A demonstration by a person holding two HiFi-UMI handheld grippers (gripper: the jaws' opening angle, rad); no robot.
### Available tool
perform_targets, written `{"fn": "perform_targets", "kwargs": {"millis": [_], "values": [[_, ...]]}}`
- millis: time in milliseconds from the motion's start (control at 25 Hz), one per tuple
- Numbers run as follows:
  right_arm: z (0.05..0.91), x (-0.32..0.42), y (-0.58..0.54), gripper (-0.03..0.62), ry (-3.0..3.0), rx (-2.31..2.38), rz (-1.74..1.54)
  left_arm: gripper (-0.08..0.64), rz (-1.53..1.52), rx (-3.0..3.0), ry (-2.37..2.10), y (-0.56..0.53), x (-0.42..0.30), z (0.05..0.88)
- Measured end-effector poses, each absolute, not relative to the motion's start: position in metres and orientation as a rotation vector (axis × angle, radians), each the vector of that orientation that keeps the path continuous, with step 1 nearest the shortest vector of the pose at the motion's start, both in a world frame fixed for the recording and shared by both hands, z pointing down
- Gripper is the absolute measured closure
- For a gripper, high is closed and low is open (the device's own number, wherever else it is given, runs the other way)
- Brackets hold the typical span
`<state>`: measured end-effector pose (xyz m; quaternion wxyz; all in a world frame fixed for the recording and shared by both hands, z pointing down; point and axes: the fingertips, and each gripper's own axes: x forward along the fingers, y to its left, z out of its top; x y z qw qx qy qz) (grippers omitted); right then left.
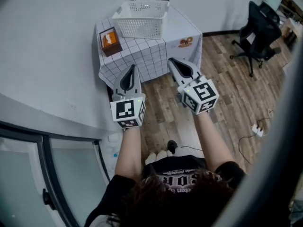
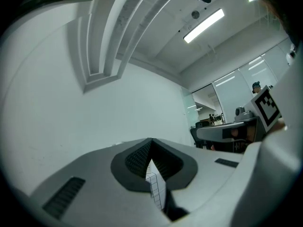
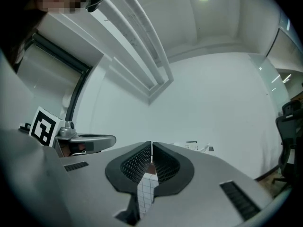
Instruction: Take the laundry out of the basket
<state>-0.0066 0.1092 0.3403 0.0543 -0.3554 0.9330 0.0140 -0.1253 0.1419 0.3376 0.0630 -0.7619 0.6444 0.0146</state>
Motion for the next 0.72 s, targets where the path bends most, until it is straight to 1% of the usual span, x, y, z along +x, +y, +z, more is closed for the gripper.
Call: {"fn": "perform_targets", "kwargs": {"millis": [720], "values": [[0.348,0.023,0.035,0.563,2.824,-1.075,-0.028,0.56,0.059,-2.294,1.974,0.081,-0.11,0.342]]}}
